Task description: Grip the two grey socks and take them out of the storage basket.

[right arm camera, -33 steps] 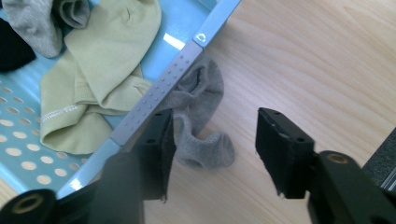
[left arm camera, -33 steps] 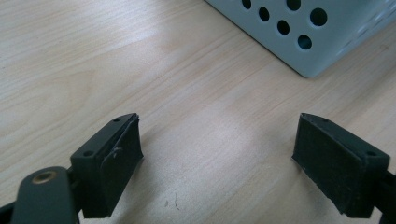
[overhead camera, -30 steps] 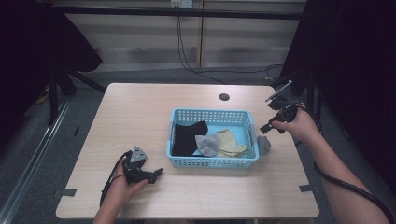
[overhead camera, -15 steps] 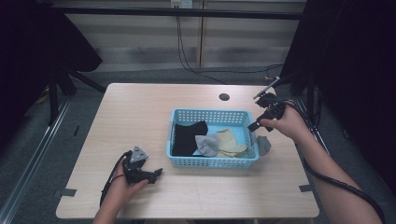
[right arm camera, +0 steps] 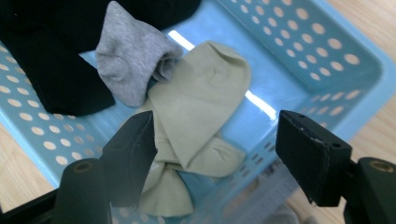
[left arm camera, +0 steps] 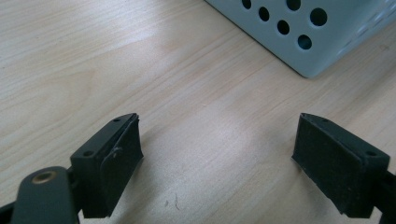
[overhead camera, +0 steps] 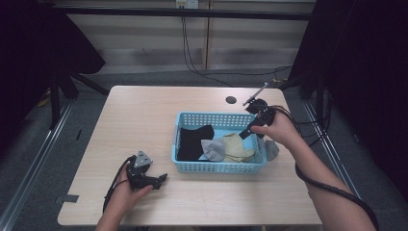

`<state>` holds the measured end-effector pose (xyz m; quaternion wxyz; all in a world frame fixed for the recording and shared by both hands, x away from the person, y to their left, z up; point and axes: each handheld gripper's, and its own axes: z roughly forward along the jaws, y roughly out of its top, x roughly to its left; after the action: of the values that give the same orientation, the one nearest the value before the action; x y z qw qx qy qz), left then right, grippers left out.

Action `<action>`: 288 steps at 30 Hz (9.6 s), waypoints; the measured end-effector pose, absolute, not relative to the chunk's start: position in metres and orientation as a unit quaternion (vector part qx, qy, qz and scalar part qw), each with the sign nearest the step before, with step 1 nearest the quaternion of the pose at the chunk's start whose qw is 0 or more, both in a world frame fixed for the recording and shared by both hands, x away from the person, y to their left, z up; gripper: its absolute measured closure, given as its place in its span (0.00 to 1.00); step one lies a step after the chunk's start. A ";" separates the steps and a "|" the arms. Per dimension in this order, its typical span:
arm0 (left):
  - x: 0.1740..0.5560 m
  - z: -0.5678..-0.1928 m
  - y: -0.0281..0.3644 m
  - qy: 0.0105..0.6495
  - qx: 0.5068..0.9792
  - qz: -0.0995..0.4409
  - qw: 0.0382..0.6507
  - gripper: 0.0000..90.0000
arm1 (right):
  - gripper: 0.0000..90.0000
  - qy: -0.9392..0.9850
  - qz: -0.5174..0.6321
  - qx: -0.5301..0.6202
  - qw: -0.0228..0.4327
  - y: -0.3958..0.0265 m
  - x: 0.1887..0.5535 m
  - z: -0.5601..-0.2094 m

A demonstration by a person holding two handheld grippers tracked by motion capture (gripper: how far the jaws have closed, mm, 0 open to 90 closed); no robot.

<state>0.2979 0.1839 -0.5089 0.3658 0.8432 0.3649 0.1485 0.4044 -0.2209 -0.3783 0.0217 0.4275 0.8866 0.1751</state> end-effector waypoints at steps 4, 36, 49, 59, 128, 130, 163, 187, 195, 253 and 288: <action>0.298 -0.509 0.184 0.365 0.843 0.149 0.366 0.16 | 0.32 0.889 0.179 0.421 0.019 -0.212 0.406 -0.384; 0.298 -0.509 0.184 0.361 0.846 0.148 0.362 0.16 | 0.38 0.907 0.162 0.389 -0.012 -0.153 0.408 -0.441; 0.298 -0.509 0.184 0.361 0.846 0.148 0.363 0.16 | 0.77 0.918 0.169 0.359 -0.012 -0.143 0.413 -0.447; 0.298 -0.509 0.184 0.365 0.844 0.148 0.366 0.16 | 0.92 0.924 0.161 0.346 -0.020 -0.148 0.411 -0.436; 0.298 -0.509 0.184 0.364 0.844 0.147 0.365 0.16 | 0.93 0.929 0.137 0.343 -0.007 -0.190 0.408 -0.356; 0.298 -0.509 0.184 0.365 0.844 0.147 0.365 0.16 | 0.93 0.930 0.133 0.343 -0.005 -0.192 0.408 -0.354; 0.298 -0.509 0.184 0.364 0.844 0.147 0.364 0.16 | 0.92 0.916 0.141 0.375 0.018 -0.246 0.400 -0.314; 0.298 -0.509 0.184 0.365 0.844 0.147 0.365 0.16 | 0.92 0.903 0.150 0.403 0.026 -0.285 0.392 -0.311; 0.298 -0.509 0.184 0.365 0.844 0.147 0.365 0.16 | 0.92 0.898 0.147 0.414 0.026 -0.295 0.388 -0.312; 0.298 -0.509 0.184 0.364 0.845 0.148 0.363 0.16 | 0.91 0.887 0.111 0.448 -0.004 -0.328 0.378 -0.398; 0.297 -0.509 0.184 0.366 0.844 0.147 0.364 0.16 | 0.32 0.886 0.143 0.439 0.039 -0.324 0.343 -0.386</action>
<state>0.2972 0.1841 -0.5088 0.3638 0.8438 0.3661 0.1472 0.3426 -0.3242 -0.3865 0.0393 0.4387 0.8863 0.1434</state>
